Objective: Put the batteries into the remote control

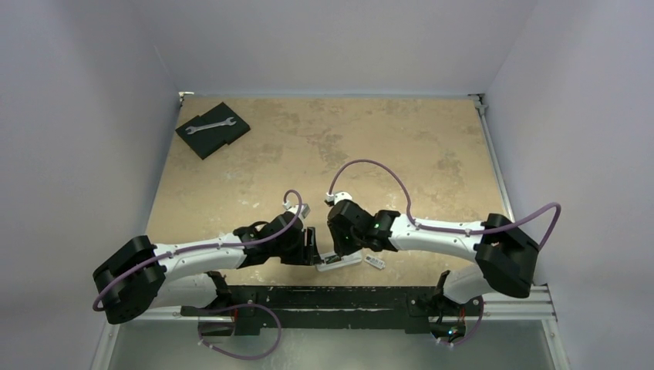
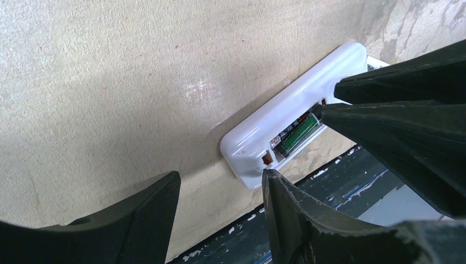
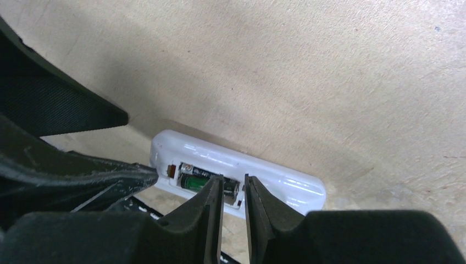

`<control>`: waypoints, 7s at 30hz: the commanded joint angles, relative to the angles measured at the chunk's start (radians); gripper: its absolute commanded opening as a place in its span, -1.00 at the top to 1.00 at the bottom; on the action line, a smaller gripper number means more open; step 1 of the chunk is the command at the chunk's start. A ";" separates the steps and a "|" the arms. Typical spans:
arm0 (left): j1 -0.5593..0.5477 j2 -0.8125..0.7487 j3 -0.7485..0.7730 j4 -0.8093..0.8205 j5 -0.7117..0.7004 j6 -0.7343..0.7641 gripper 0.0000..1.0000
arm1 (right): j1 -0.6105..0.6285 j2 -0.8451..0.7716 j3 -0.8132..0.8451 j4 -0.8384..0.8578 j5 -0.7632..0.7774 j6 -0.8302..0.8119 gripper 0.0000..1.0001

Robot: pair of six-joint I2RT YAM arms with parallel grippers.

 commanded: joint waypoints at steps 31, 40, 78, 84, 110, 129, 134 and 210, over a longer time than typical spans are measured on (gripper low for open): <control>-0.007 -0.021 -0.014 0.013 -0.011 0.006 -0.12 | 0.042 -0.007 0.000 -0.033 -0.029 -0.021 0.50; -0.007 -0.017 -0.015 0.023 -0.007 0.009 -0.12 | 0.055 -0.050 -0.018 -0.072 -0.037 -0.008 0.59; -0.007 0.027 -0.016 0.062 0.029 0.025 -0.13 | 0.062 -0.024 0.030 -0.054 0.007 0.046 0.44; -0.007 0.035 -0.015 0.072 0.031 0.026 -0.13 | 0.062 -0.013 0.028 -0.052 -0.001 0.045 0.49; -0.007 0.087 -0.015 0.122 0.048 0.025 -0.11 | 0.073 0.057 0.044 -0.040 -0.052 0.025 0.78; -0.007 0.068 -0.037 0.119 0.041 0.044 -0.11 | 0.103 0.224 0.177 -0.191 0.053 0.017 0.64; -0.007 0.026 -0.044 0.079 0.006 0.062 -0.11 | 0.103 0.271 0.218 -0.225 0.043 0.014 0.57; -0.007 -0.265 -0.043 -0.133 -0.022 0.128 -0.11 | 0.125 0.147 0.322 -0.344 0.161 0.224 0.56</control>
